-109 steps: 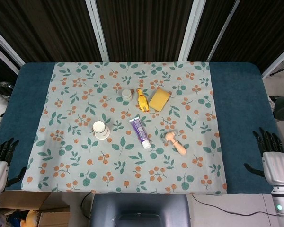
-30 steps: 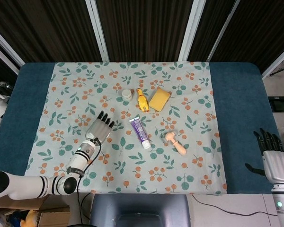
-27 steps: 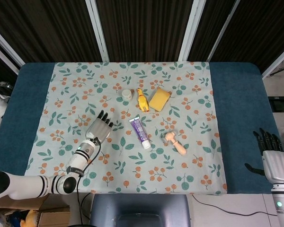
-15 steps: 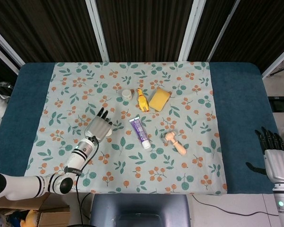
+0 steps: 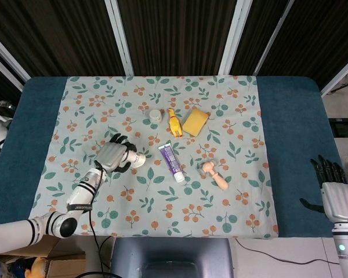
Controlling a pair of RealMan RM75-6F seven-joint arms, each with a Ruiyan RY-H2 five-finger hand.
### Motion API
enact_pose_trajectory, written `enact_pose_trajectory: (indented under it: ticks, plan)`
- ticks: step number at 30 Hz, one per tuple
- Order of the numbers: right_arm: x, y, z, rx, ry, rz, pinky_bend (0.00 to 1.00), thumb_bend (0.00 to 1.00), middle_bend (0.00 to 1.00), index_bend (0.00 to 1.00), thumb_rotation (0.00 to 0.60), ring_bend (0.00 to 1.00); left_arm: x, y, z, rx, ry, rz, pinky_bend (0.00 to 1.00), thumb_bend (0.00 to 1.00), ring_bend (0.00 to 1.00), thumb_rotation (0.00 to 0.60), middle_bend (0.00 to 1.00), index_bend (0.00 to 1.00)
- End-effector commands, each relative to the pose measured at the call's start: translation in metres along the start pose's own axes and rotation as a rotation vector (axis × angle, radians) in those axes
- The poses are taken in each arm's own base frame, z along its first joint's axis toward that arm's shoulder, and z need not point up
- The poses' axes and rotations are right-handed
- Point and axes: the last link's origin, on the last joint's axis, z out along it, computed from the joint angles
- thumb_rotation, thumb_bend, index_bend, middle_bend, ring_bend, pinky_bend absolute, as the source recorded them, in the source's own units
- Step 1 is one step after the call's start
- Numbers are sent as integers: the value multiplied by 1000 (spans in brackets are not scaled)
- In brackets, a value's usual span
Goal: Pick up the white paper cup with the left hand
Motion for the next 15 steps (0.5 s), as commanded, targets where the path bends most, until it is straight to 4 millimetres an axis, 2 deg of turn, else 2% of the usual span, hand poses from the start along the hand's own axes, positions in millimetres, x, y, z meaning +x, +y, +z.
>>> enact_pose_trajectory:
  ticks: [1, 4, 9, 13, 15]
  plan:
    - [-2, 0, 0, -1, -7, 2, 0, 217, 0, 0, 600, 0, -29, -32, -8, -17, 9, -233, 78, 434, 73, 600, 365, 394]
    - [-3, 2, 0, -8, -21, -5, 0, 217, 0, 0, 600, 0, -44, -41, -8, -43, 33, -258, 94, 429, 65, 600, 353, 383]
    - [-2, 3, 0, -14, -20, -5, 0, 217, 0, 0, 600, 0, -52, -45, -5, -72, 64, -332, 97, 424, 37, 600, 308, 343]
    - [-3, 2, -1, -15, -23, -5, 0, 217, 0, 0, 600, 0, -56, -51, -3, -70, 28, -333, 97, 417, 10, 600, 192, 244]
    - [-3, 2, -1, -14, -28, -8, 0, 217, 0, 0, 600, 0, -57, -54, -4, -60, -2, -331, 96, 418, 0, 600, 91, 124]
